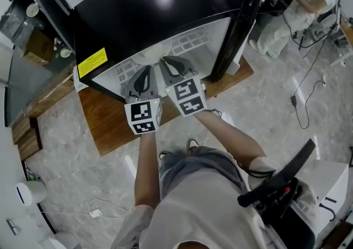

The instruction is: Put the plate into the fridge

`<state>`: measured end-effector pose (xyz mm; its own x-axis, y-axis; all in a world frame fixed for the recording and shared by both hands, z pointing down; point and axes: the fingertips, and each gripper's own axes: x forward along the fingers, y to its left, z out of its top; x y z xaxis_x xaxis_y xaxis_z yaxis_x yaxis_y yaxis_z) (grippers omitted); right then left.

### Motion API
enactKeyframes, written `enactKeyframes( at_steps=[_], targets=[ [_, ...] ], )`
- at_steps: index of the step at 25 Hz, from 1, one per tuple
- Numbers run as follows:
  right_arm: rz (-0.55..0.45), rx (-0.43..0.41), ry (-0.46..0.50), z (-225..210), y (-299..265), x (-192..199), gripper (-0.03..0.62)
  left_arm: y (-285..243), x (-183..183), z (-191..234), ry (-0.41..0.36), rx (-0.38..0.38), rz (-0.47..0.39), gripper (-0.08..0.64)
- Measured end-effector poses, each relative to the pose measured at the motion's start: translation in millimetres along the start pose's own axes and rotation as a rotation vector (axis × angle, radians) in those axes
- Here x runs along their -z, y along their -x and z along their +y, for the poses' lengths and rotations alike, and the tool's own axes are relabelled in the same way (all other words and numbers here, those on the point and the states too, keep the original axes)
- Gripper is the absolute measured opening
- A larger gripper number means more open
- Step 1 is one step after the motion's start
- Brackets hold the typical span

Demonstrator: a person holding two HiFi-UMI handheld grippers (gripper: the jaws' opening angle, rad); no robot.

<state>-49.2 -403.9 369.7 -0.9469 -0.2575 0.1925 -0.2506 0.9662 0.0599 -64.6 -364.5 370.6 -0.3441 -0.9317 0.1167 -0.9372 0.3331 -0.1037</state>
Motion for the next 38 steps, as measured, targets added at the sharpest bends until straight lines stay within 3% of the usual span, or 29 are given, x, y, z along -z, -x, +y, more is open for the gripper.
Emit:
enactKeyframes(
  at_steps=[9, 13, 16, 20, 30, 38],
  targets=[
    [0.002, -0.003, 0.005, -7, -4, 3, 0.037, -10, 2, 4, 0.029, -0.021, -0.001, 0.02],
    [-0.043, 0.024, -0.06, -5, 27, -2, 0.038, 22, -4, 5, 0.075, -0.076, -0.042, 0.02],
    [-0.09, -0.005, -0.092, 12, 63, -13, 0.038, 54, -12, -7, 0.128, -0.11, -0.074, 0.018],
    [-0.11, -0.021, -0.074, 28, 92, -14, 0.036, 74, -15, -32, 0.164, -0.117, -0.105, 0.018],
    [-0.07, 0.042, -0.11, 27, 148, 3, 0.017, 112, -11, -61, 0.186, -0.175, -0.065, 0.018],
    [-0.056, 0.018, -0.114, 60, 198, 5, 0.015, 156, -17, -88, 0.181, -0.183, -0.045, 0.018]
  ],
)
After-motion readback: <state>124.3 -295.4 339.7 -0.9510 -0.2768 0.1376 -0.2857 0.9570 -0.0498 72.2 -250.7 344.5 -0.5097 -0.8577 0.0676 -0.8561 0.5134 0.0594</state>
